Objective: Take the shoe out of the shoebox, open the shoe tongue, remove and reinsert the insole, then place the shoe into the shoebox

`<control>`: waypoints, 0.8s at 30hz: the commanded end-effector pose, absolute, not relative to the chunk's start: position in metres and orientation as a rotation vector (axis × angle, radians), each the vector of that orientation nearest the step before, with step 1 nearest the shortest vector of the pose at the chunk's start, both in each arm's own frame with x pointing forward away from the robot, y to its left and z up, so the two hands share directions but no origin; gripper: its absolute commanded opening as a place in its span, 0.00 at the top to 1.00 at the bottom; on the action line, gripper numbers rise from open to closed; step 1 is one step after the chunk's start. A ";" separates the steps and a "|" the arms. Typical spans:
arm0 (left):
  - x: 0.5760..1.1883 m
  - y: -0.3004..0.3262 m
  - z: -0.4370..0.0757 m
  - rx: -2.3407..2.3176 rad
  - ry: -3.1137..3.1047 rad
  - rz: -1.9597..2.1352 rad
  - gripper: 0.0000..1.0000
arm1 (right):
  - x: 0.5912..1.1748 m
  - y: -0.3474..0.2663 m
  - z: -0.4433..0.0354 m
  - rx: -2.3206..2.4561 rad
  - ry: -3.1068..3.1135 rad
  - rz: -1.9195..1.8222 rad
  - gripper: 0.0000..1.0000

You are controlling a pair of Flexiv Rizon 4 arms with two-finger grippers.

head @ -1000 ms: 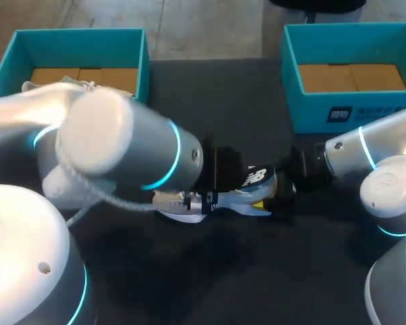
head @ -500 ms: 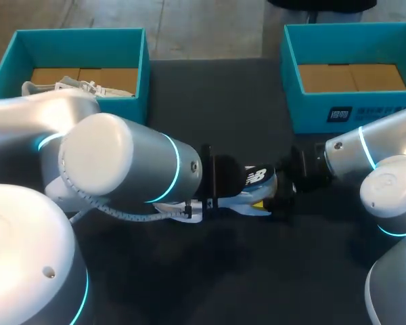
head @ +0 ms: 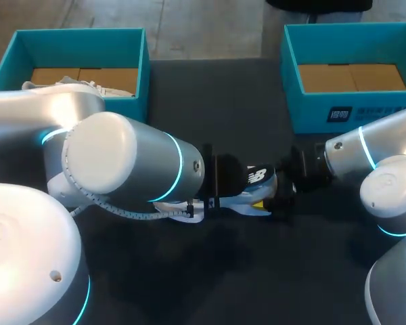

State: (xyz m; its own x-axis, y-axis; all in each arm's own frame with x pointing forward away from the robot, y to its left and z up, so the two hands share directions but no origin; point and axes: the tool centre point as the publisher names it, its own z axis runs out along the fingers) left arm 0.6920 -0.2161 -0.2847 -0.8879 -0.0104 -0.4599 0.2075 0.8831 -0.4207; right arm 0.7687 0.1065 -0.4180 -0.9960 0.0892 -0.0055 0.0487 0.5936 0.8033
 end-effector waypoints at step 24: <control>0.704 -0.248 -0.329 -0.035 2.509 -0.764 1.00 | 0.771 0.108 -0.420 0.122 2.765 1.387 1.00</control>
State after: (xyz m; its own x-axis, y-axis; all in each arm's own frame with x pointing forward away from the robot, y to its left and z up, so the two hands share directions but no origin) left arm 0.7046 -0.2380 -0.3195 -0.8737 -0.1584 -0.4600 0.1230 0.8428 -0.5239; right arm 0.7687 0.1065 -0.4180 -0.9960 0.0892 -0.0055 0.0487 0.5936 0.8033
